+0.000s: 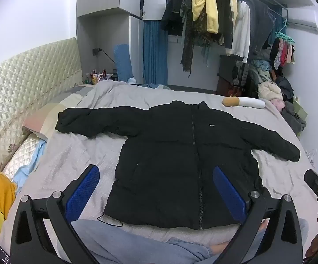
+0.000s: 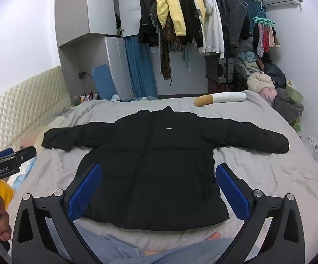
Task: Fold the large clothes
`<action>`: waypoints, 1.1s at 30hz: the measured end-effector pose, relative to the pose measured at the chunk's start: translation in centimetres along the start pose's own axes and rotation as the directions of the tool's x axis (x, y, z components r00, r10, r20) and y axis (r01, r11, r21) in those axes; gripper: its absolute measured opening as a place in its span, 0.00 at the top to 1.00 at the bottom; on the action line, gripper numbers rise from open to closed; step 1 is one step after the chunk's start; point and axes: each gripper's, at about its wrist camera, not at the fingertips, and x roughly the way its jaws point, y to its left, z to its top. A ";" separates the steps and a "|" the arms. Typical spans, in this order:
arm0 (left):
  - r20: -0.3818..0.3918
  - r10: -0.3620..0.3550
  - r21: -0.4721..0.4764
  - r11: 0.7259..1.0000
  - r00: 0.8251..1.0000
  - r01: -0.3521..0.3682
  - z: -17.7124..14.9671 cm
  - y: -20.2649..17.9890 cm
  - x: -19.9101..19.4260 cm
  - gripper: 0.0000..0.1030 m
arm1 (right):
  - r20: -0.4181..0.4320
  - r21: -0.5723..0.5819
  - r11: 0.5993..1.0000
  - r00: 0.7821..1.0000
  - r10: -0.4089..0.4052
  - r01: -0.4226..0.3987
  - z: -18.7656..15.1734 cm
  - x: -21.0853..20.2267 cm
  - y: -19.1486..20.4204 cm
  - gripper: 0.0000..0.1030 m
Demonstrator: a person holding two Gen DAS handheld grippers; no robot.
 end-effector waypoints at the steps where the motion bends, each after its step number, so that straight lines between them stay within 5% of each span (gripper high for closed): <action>1: -0.002 0.002 0.000 1.000 1.000 -0.002 0.0 0.0 0.0 0.00 | 0.000 -0.002 1.000 1.000 -0.004 0.004 0.0 0.0 0.0 0.00; 33: -0.011 -0.038 -0.026 0.999 0.999 0.037 -2.8 -1.0 3.9 0.00 | -0.025 -0.016 1.000 1.000 -0.009 0.008 -2.6 3.5 -0.8 0.00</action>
